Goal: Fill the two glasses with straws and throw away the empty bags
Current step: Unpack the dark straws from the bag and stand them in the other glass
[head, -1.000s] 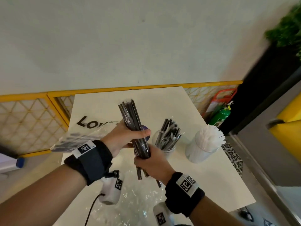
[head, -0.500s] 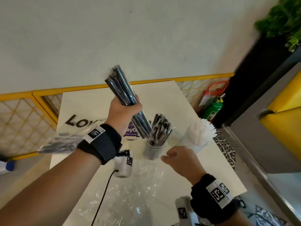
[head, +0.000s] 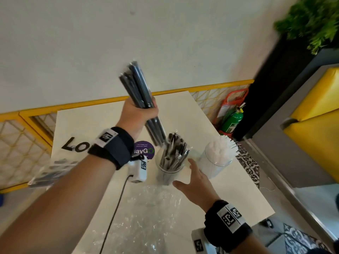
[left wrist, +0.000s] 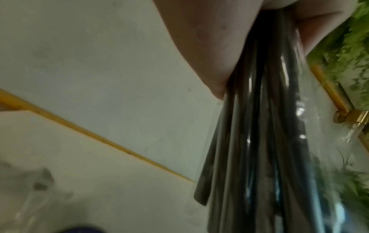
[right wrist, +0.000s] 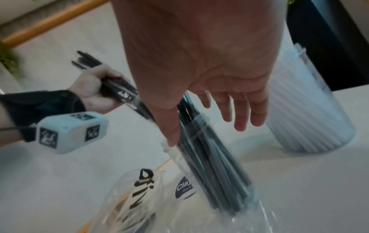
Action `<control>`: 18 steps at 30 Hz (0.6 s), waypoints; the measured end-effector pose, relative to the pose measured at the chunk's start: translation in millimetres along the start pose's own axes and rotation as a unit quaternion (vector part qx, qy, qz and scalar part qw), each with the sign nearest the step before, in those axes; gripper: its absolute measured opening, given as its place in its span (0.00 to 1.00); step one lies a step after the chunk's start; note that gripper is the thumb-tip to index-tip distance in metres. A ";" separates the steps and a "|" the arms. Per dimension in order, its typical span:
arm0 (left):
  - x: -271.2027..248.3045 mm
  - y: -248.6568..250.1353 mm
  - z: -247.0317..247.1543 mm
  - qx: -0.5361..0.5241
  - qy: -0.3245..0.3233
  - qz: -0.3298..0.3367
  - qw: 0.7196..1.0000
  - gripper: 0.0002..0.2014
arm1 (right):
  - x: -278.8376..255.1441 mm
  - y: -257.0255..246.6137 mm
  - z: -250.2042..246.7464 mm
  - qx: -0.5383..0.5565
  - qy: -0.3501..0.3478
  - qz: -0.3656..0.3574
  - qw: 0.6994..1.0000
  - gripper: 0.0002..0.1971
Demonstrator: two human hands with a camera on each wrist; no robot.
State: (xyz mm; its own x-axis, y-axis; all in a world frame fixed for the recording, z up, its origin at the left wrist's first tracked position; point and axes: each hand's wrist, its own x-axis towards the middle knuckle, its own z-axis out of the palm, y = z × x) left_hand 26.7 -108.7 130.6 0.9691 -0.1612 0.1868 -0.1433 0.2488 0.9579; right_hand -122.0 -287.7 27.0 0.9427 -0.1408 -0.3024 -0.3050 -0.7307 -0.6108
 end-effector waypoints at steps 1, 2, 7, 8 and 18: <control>-0.7 -9.1 6.8 0.000 -0.007 -0.014 1.000 0.23 | 1.9 -0.8 4.2 0.016 0.003 -0.003 1.000 0.48; -2.4 -17.6 13.0 -0.001 -0.012 -0.030 0.999 0.24 | 3.9 -1.0 8.9 0.033 0.009 -0.004 0.999 0.49; -13.0 -51.1 33.2 0.028 -0.018 -0.074 0.997 0.12 | 12.0 1.4 24.4 0.070 0.096 -0.004 0.993 0.41; -15.1 -56.3 35.1 0.040 -0.020 -0.078 0.996 0.10 | 12.8 1.5 25.5 0.068 0.102 -0.003 0.992 0.40; -54.8 -99.0 22.1 0.185 -0.029 -0.130 0.974 0.20 | 13.2 -6.8 32.5 0.056 0.107 -0.012 0.993 0.43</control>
State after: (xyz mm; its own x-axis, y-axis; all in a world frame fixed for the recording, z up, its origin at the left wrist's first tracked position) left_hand -16.7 -145.6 30.4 0.9708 -0.2287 -0.0717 0.0332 -0.1679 0.9853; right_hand -111.8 -262.8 3.4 0.9530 -0.2725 -0.1321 -0.2848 -0.6579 -0.6972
